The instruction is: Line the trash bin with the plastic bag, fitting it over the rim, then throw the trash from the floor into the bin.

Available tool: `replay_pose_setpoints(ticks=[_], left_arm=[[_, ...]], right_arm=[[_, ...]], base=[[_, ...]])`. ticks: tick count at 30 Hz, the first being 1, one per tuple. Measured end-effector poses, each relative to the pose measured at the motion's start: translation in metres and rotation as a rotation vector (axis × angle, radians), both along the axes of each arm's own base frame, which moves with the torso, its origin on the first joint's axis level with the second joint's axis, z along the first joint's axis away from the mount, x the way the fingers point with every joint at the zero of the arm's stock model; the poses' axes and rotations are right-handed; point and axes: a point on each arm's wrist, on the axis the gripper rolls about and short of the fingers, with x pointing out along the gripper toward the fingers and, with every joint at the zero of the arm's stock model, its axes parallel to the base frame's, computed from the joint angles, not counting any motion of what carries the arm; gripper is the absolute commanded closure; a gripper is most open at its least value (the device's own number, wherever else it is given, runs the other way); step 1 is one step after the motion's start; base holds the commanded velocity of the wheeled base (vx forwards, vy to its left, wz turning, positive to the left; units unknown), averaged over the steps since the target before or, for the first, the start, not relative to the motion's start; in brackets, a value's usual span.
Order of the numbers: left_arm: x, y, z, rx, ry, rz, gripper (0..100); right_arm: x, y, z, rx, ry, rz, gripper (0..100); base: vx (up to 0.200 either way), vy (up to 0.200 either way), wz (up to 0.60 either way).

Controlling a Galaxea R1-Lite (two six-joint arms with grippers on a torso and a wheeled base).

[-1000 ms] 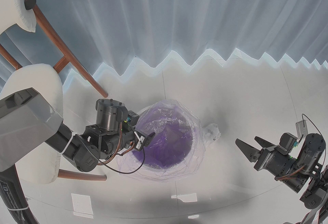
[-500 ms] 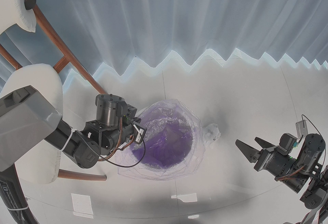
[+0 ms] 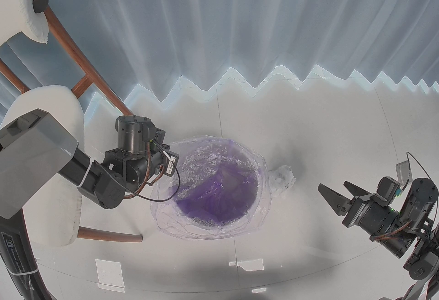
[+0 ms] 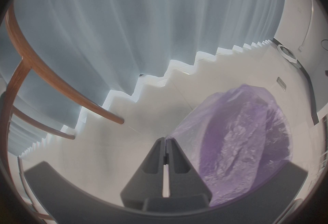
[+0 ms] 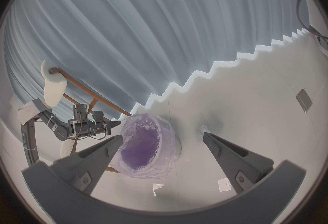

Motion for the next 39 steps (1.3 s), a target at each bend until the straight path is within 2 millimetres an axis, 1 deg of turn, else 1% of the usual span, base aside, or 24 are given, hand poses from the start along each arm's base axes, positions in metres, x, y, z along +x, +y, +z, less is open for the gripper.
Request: replay_pose_setpoints(ticks=[5,15,23,39], left_arm=[[0.008,0.007,-0.006,0.003,0.007,0.024,100],[0.016,0.007,-0.022,0.020,0.035,0.031,100],[0.027,0.017,-0.036,0.028,0.058,0.064,100],[0.031,0.025,-0.052,0.036,0.095,0.087,100]], right_arm=[[-0.001,-0.001,0.001,0.000,-0.002,-0.007,0],[-0.002,-0.001,0.003,0.003,-0.007,-0.009,0],[-0.003,-0.001,0.003,0.008,-0.008,-0.010,0],[-0.003,-0.001,0.002,0.004,0.007,-0.010,0]], base=[[0.000,0.000,0.00],[0.000,0.000,0.00],[0.000,0.000,0.00],[0.000,0.000,0.00]])
